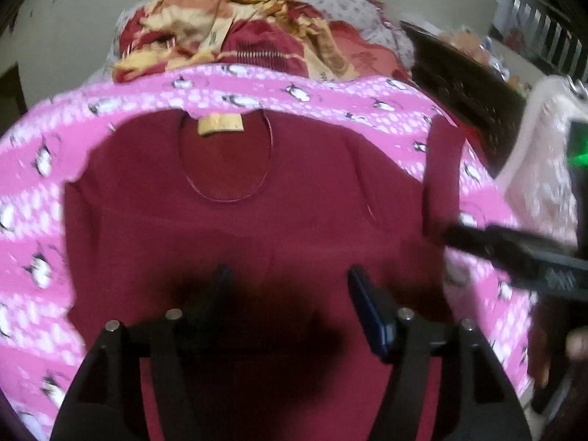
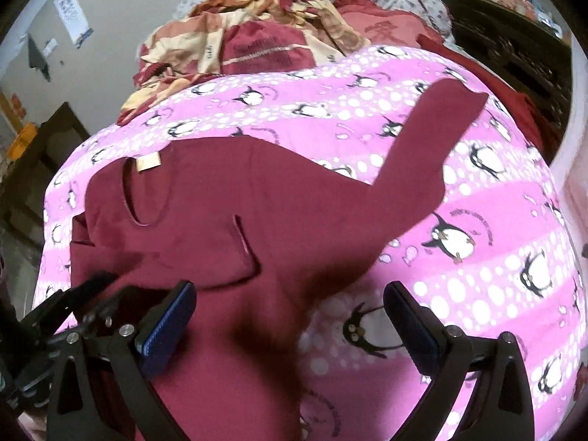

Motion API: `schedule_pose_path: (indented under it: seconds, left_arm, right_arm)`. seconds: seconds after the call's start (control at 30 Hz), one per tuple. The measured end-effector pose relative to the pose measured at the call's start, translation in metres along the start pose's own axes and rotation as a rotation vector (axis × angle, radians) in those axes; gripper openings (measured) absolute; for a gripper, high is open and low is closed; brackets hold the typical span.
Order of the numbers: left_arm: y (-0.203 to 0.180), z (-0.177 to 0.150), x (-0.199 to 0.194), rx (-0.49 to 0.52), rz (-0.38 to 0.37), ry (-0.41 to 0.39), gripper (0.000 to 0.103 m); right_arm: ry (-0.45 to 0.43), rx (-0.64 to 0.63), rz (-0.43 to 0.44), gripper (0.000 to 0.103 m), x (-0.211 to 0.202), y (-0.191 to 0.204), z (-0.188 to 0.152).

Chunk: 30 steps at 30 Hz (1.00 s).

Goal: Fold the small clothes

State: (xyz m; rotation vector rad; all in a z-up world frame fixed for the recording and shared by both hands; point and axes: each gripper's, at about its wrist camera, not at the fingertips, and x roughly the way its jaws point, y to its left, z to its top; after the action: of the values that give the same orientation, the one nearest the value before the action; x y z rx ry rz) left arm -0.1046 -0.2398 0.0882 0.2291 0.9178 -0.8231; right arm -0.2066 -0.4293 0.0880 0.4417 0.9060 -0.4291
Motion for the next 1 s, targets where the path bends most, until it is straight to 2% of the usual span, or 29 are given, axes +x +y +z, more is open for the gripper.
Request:
schedule_pose_path:
  seconds: [0.1,0.17,0.3,0.37,0.47,0.57,0.6,0.63,0.67,0.7,0.77,0.93,1.0]
  left_arm:
    - [0.027,-0.013,-0.038,0.018,0.075,-0.072,0.084]
    - [0.053,-0.022,-0.052,0.001,0.141,-0.087,0.085]
    - [0.105,-0.044,-0.054,-0.086,0.272,-0.022,0.085]
    - [0.125,-0.054,-0.046,-0.137,0.312,0.028,0.085]
    - [0.142,-0.066,-0.038,-0.179,0.341,0.073,0.085]
    - [0.148,-0.075,-0.028,-0.198,0.369,0.121,0.085]
    - [0.149,-0.078,-0.025,-0.206,0.377,0.137,0.085]
    - [0.151,-0.081,-0.022,-0.215,0.377,0.146,0.085]
    - [0.153,-0.083,-0.02,-0.224,0.371,0.15,0.085]
    - [0.154,-0.085,-0.019,-0.233,0.367,0.152,0.085]
    - [0.158,-0.087,-0.018,-0.248,0.36,0.15,0.085]
    - [0.164,-0.084,-0.026,-0.271,0.349,0.114,0.085]
    - [0.166,-0.083,-0.027,-0.264,0.356,0.111,0.085]
  right_arm:
    - [-0.005,-0.043,0.054,0.103,0.005,0.008,0.0]
    - [-0.004,-0.089,0.071,0.1,0.009,0.018,-0.001]
    - [0.012,-0.216,0.059,0.085,0.025,0.044,-0.001]
    - [0.016,-0.274,0.028,0.085,0.037,0.057,-0.002]
    - [0.004,-0.283,-0.005,0.084,0.052,0.062,0.008]
    - [0.04,-0.24,0.013,0.083,0.075,0.059,0.021]
    - [0.051,-0.244,0.022,0.073,0.083,0.061,0.022]
    - [0.071,-0.265,0.032,0.046,0.093,0.065,0.022]
    - [0.08,-0.283,0.029,0.034,0.099,0.067,0.02]
    - [0.064,-0.296,0.02,0.033,0.099,0.07,0.018]
    - [0.027,-0.322,0.051,0.017,0.088,0.074,0.017]
    - [-0.087,-0.294,0.035,0.014,0.037,0.057,0.026]
    - [-0.129,-0.262,-0.041,0.014,0.024,0.041,0.032]
